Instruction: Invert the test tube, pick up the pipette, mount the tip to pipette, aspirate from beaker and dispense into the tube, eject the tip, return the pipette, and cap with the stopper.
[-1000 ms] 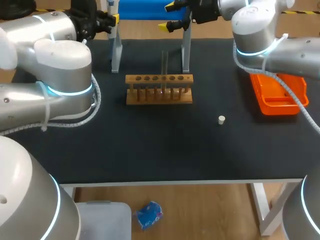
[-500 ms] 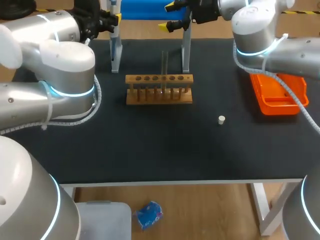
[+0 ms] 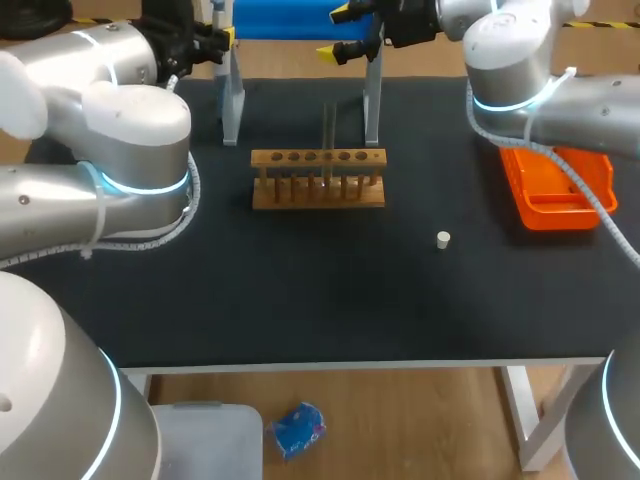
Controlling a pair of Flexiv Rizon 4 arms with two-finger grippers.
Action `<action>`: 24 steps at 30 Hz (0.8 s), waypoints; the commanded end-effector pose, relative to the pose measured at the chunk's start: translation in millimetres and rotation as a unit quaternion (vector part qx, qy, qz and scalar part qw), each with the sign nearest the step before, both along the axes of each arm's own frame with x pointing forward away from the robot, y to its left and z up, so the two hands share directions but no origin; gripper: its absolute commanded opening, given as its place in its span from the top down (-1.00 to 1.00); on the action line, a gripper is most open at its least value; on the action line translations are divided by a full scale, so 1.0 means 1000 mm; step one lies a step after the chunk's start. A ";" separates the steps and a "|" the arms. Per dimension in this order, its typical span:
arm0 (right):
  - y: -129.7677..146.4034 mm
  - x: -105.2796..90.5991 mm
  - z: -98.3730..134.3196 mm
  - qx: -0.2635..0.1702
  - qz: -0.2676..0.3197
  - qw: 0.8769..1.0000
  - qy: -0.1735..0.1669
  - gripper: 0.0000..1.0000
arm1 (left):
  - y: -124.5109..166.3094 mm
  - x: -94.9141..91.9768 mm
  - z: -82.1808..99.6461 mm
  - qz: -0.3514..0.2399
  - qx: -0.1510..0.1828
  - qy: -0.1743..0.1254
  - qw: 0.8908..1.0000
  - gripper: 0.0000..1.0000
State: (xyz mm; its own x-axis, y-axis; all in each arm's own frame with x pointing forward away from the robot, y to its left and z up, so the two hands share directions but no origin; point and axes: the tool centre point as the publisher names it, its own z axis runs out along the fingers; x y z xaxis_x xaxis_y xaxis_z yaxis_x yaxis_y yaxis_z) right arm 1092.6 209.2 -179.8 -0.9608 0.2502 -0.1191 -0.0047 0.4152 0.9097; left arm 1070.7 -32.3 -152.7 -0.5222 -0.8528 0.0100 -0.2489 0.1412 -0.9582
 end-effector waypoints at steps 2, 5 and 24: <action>-0.001 0.001 0.000 -0.001 0.001 1.000 0.001 -1.00 | -0.021 0.025 0.001 0.032 0.016 0.015 0.999 1.00; -0.001 0.001 0.000 -0.001 0.001 1.000 0.001 -1.00 | -0.022 0.034 0.000 0.051 0.019 0.023 0.998 1.00; -0.001 0.001 0.000 -0.001 0.001 1.000 0.001 -1.00 | -0.032 0.065 -0.015 0.167 0.033 0.076 0.982 1.00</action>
